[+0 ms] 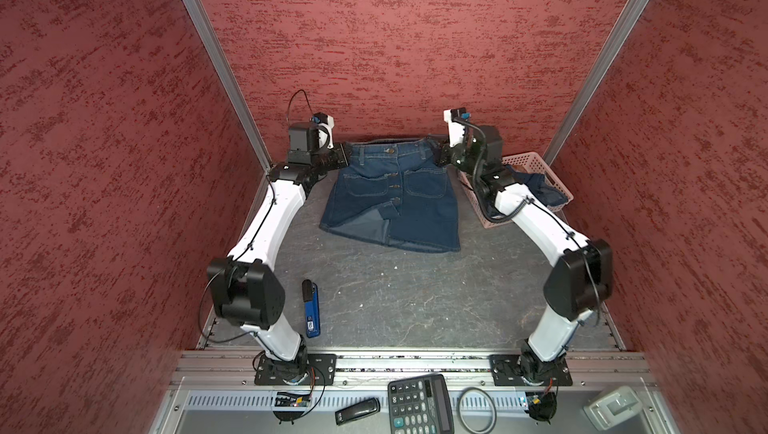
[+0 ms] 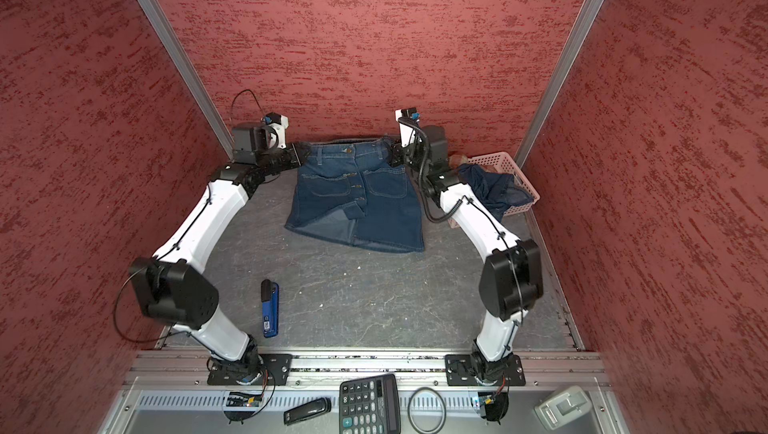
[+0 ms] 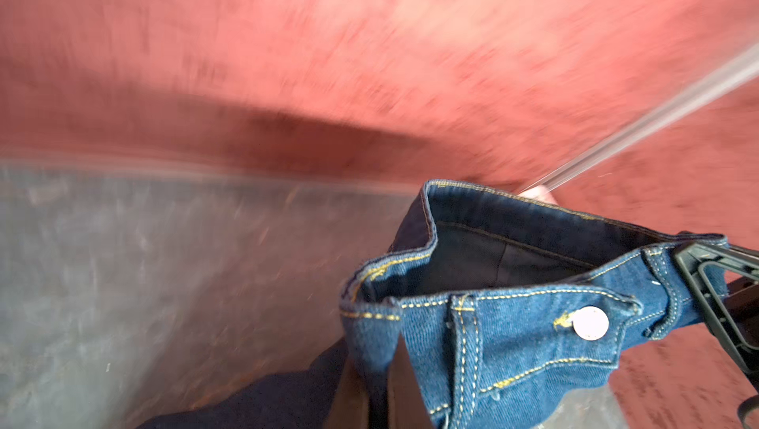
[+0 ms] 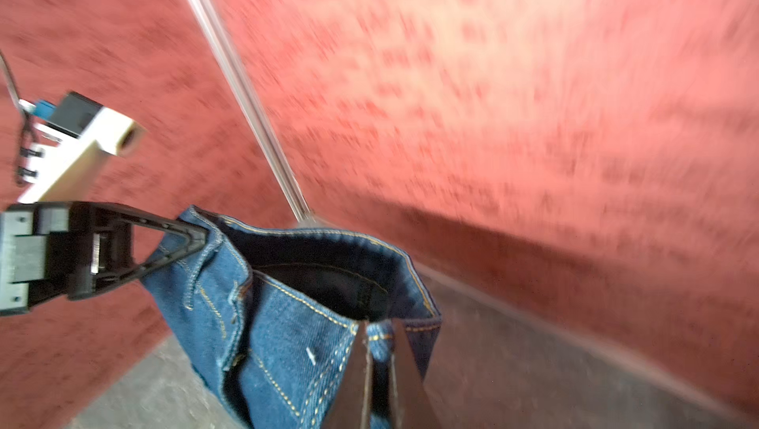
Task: Fold and stack the skirts
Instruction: 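Pull the waistband away from the robot with both grippers, then release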
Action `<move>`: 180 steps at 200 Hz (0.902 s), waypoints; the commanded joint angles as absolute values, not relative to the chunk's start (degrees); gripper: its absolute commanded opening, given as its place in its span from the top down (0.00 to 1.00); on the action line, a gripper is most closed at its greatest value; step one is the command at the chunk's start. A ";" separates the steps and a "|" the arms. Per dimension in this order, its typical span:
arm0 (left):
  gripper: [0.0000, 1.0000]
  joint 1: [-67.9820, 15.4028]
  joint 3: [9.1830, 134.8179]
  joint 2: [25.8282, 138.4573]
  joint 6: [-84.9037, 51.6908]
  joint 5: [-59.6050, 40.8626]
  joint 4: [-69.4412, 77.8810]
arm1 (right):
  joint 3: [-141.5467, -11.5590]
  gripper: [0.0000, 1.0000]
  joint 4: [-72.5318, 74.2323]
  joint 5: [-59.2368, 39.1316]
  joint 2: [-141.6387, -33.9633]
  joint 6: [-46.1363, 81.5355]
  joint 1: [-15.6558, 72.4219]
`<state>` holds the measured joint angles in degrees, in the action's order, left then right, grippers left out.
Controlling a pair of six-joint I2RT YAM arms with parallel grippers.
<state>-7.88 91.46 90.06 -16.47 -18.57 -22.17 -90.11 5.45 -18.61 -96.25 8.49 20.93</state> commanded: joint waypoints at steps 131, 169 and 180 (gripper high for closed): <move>1.00 -12.45 81.19 73.27 -13.38 -6.55 -22.30 | -87.15 1.00 -3.45 -4.87 -81.50 7.74 24.28; 0.92 -6.80 77.23 91.46 -17.08 -12.92 -10.75 | -88.16 1.00 6.81 -13.72 -102.10 14.22 18.62; 0.71 -5.48 79.40 98.46 -17.83 -13.79 -7.89 | -90.97 0.94 10.51 -15.50 -109.27 15.26 17.61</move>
<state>-9.56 79.05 87.59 -15.38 -14.52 -14.33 -87.50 3.05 -13.72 -97.69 10.61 21.87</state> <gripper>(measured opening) 0.110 0.076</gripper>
